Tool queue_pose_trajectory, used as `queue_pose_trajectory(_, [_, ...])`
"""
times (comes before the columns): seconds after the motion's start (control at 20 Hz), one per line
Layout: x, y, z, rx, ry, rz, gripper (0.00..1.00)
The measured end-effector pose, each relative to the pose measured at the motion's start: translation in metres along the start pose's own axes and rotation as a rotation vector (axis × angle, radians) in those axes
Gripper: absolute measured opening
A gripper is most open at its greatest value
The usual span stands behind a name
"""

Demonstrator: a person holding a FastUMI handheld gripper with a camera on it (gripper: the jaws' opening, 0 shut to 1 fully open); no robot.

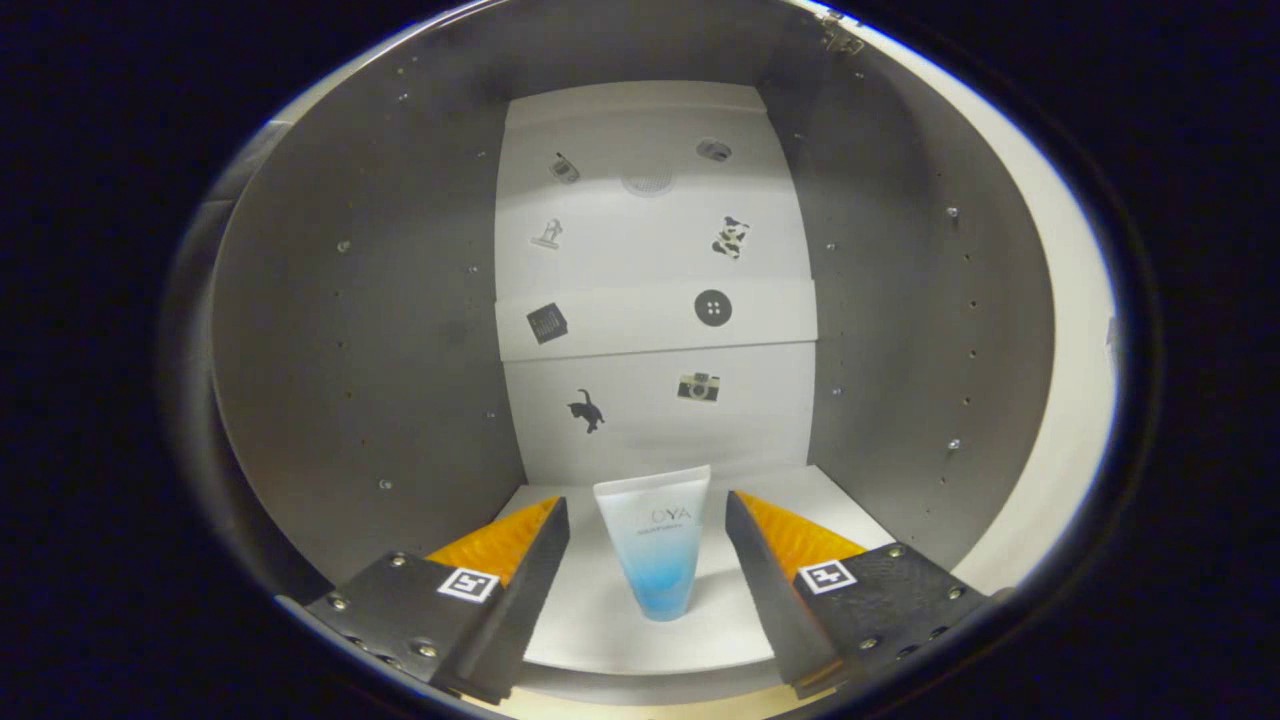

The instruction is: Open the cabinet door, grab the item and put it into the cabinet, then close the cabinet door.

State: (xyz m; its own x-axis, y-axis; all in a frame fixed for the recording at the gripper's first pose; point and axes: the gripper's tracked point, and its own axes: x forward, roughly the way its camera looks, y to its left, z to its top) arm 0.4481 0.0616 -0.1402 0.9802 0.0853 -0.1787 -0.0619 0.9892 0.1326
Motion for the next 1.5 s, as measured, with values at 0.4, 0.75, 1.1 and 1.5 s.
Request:
queue_pose_trajectory(0.4, [-0.093,0.005,0.022,-0.001,-0.052,-0.013,0.98])
queue_pose_trajectory(0.75, [-0.239,0.007,0.018,-0.034,-0.061,-0.032,0.98])
queue_pose_trajectory(1.1, [-0.381,-0.032,0.014,-0.008,-0.061,-0.113,0.98])
queue_pose_trajectory(1.5, [-0.478,-0.159,0.018,0.046,-0.074,-0.309,0.98])
